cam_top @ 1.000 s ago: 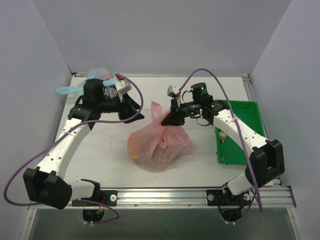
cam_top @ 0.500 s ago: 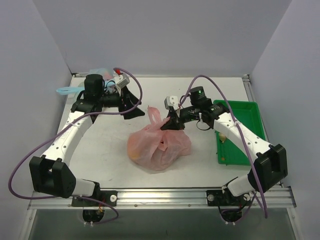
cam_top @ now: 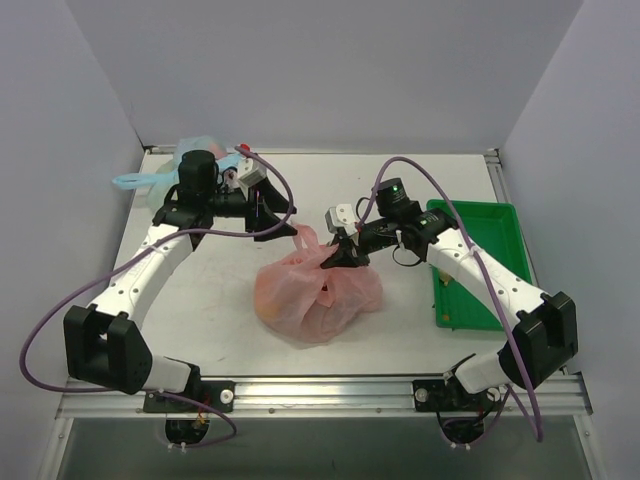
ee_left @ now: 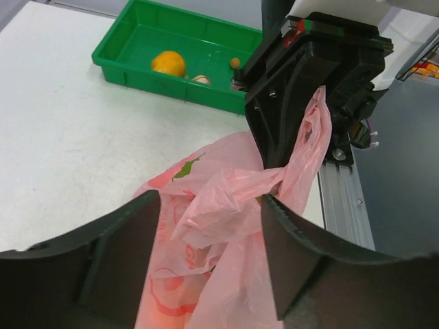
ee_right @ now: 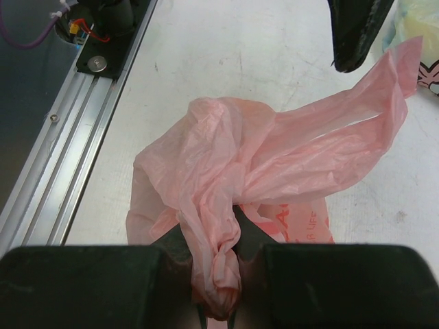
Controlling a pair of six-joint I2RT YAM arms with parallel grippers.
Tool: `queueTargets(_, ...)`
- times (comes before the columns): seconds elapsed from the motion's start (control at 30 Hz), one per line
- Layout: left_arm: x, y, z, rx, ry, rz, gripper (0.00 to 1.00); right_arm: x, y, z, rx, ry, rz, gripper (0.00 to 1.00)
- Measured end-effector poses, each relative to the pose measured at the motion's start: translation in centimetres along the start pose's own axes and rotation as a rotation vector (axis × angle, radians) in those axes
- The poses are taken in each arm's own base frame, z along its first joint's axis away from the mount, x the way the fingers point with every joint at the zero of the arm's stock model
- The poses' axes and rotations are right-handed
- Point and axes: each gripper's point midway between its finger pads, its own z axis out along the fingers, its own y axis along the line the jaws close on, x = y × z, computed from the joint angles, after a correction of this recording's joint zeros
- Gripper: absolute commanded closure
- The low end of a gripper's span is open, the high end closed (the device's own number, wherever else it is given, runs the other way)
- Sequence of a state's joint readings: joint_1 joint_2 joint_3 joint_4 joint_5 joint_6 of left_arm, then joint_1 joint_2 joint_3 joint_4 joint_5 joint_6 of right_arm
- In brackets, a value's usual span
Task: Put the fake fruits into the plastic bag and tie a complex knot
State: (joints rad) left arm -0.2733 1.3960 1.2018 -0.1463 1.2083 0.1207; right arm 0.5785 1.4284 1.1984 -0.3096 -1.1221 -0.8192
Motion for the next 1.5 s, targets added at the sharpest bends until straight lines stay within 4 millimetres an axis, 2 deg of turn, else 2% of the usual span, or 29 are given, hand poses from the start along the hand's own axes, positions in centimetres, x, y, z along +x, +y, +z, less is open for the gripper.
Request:
queueTargets(0.17, 1.4, -0.2, 0.2, 0.030, 0.027, -0.013, 0.47, 0.1, 0.0, 0.0, 0.002, 0.007, -0.001, 1.00)
queueTargets(0.27, 2.3, -0.2, 0.3, 0.028, 0.052, -0.028, 0.59, 0.2, 0.0, 0.0, 0.001, 0.009, -0.004, 1.00)
queueTargets(0.3, 2.5, -0.2, 0.2, 0.027, 0.058, -0.029, 0.64, 0.2, 0.0, 0.0, 0.001, 0.009, -0.005, 1.00)
queueTargets(0.33, 2.7, -0.2, 0.3, 0.026, 0.063, -0.030, 0.78, 0.2, 0.0, 0.0, 0.001, 0.009, -0.004, 1.00)
queueTargets(0.37, 2.7, -0.3, 0.3, 0.026, 0.067, -0.030, 0.84, 0.2, 0.0, 0.0, 0.001, 0.010, -0.005, 1.00)
queueTargets(0.43, 2.3, -0.3, 0.3, 0.027, 0.068, -0.020, 1.00, 0.3, 0.0, 0.0, 0.001, 0.011, -0.002, 0.89)
queueTargets(0.47, 2.0, -0.4, 0.2, 0.027, 0.066, -0.014, 1.00, 0.4, -0.1, -0.1, 0.004, 0.014, 0.005, 0.83)
queueTargets(0.5, 1.5, -0.4, 0.2, 0.028, 0.063, -0.006, 1.00, 0.6, -0.2, -0.1, 0.006, 0.017, 0.018, 0.66)
queueTargets(0.57, 0.7, -0.5, 0.2, 0.026, 0.056, 0.008, 1.00, 1.1, -0.5, 0.0, 0.009, 0.025, 0.059, 0.51)
queueTargets(0.67, 0.1, -0.8, 0.1, 0.024, 0.051, 0.005, 1.00, 2.4, -1.4, 0.1, 0.022, 0.038, 0.124, 0.48)
queueTargets(0.77, -0.1, -1.3, -0.1, 0.023, 0.050, -0.015, 1.00, 3.2, -2.4, 0.0, 0.052, 0.041, 0.176, 0.53)
queueTargets(0.8, -0.2, -1.4, -0.1, 0.021, 0.050, -0.020, 1.00, 3.3, -2.8, -0.1, 0.064, 0.038, 0.189, 0.60)
queueTargets(0.87, -0.4, -1.7, -0.2, 0.016, 0.049, -0.027, 1.00, 3.3, -3.5, -0.3, 0.086, 0.029, 0.213, 0.66)
queueTargets(0.93, -0.6, -2.0, -0.4, 0.002, 0.049, -0.042, 1.00, 3.4, -3.9, -0.5, 0.102, 0.022, 0.251, 0.67)
queueTargets(1.0, -0.9, -2.3, -0.5, -0.011, 0.048, -0.059, 1.00, 3.4, -4.2, -0.4, 0.109, 0.014, 0.284, 0.59)
queueTargets(1.03, -1.1, -2.5, -0.6, -0.022, 0.048, -0.076, 1.00, 3.4, -4.2, -0.4, 0.111, 0.010, 0.303, 0.59)
queueTargets(1.07, -1.2, -2.8, -0.6, -0.028, 0.047, -0.090, 1.00, 3.4, -4.3, -0.3, 0.110, 0.006, 0.319, 0.64)
queueTargets(1.2, -1.2, -4.2, -0.3, -0.050, 0.053, -0.178, 1.00, 3.4, -4.1, 0.0, 0.098, -0.003, 0.392, 1.00)
queueTargets(1.33, 1.2, -7.1, 1.5, -0.007, 0.106, -0.308, 1.00, 3.4, -4.1, 0.5, 0.094, -0.005, 0.498, 1.00)
queueTargets(1.5, 7.1, -10.2, 4.2, -0.031, 0.261, -0.454, 1.00, 3.2, -4.6, 0.6, 0.136, -0.009, 0.675, 1.00)
